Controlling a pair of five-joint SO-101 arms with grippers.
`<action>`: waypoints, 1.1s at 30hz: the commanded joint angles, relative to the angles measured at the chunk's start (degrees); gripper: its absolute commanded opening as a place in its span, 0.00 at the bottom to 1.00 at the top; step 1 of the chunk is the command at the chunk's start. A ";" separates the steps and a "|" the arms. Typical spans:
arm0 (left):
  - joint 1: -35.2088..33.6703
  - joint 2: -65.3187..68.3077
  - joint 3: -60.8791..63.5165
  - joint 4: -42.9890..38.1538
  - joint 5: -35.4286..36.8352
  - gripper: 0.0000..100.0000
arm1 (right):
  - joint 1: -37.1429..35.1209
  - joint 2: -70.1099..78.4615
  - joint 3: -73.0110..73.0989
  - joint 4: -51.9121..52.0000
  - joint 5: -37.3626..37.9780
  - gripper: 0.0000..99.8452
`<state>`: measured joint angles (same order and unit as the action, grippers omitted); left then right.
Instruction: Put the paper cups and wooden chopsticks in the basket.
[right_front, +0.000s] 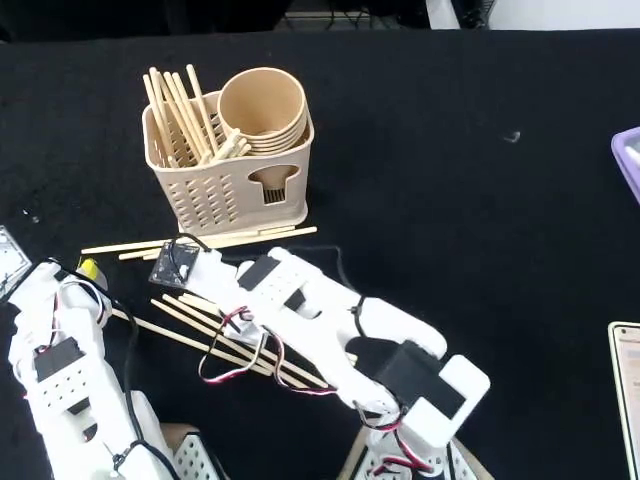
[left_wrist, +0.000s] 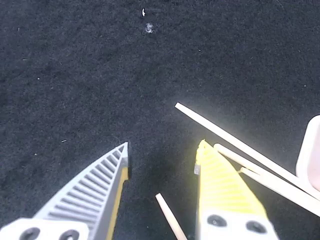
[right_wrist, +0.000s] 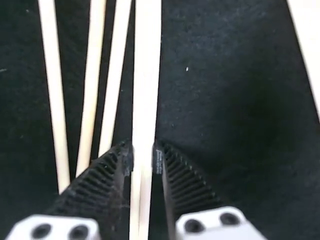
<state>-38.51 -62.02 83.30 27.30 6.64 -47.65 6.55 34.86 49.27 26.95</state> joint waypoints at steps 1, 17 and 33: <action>0.04 -0.53 -0.31 -0.79 -0.26 0.22 | 2.81 -7.34 0.13 2.37 -0.09 0.01; 0.13 -0.53 -0.31 -0.97 -0.26 0.22 | 5.01 -55.60 -7.08 13.89 -9.41 0.01; 0.04 -0.53 -0.31 -0.79 -0.26 0.22 | 7.47 -36.00 -9.54 -56.62 -19.96 0.01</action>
<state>-38.51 -62.02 83.30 27.30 6.64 -42.46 -37.85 28.79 9.01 7.52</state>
